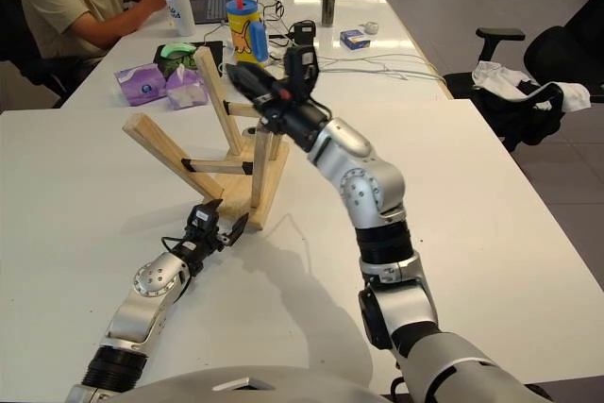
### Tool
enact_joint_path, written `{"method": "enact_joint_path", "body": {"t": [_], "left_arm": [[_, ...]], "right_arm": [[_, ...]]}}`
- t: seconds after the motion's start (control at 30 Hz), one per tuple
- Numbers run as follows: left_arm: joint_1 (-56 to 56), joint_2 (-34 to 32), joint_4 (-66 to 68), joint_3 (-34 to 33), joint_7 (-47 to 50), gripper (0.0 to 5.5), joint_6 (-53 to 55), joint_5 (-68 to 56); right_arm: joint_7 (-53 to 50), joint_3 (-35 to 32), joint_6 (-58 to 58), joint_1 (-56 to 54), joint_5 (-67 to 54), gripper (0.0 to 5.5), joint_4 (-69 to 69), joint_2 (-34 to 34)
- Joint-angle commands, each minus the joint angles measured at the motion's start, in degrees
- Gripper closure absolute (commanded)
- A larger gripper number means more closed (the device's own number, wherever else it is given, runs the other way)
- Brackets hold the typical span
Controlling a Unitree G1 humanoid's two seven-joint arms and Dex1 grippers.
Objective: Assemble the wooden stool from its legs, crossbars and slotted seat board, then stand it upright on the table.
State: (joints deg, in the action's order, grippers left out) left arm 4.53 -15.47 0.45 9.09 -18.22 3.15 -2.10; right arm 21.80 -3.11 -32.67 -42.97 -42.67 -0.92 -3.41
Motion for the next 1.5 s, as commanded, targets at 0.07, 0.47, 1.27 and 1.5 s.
{"method": "enact_joint_path", "body": {"t": [0.07,0.47,1.27,1.5], "left_arm": [[2.2,-0.3,8.0,1.7,0.8,1.86,5.7,3.3],[-1.2,0.9,10.5,2.3,1.1,1.86,5.1,3.2],[13.4,0.5,-15.6,-7.9,3.6,1.86,-21.1,-0.1],[9.3,1.7,-8.5,-22.0,13.3,1.86,-12.8,-4.9]], "right_arm": [[-0.1,-8.2,2.5,-12.8,-7.8,4.40,-2.6,-0.3],[-6.3,22.9,-8.6,20.2,17.4,4.40,14.5,-5.1],[-7.7,8.6,4.4,23.3,26.0,4.40,7.8,-5.4],[-8.5,9.2,2.3,27.2,26.2,4.40,3.1,-2.1]]}}
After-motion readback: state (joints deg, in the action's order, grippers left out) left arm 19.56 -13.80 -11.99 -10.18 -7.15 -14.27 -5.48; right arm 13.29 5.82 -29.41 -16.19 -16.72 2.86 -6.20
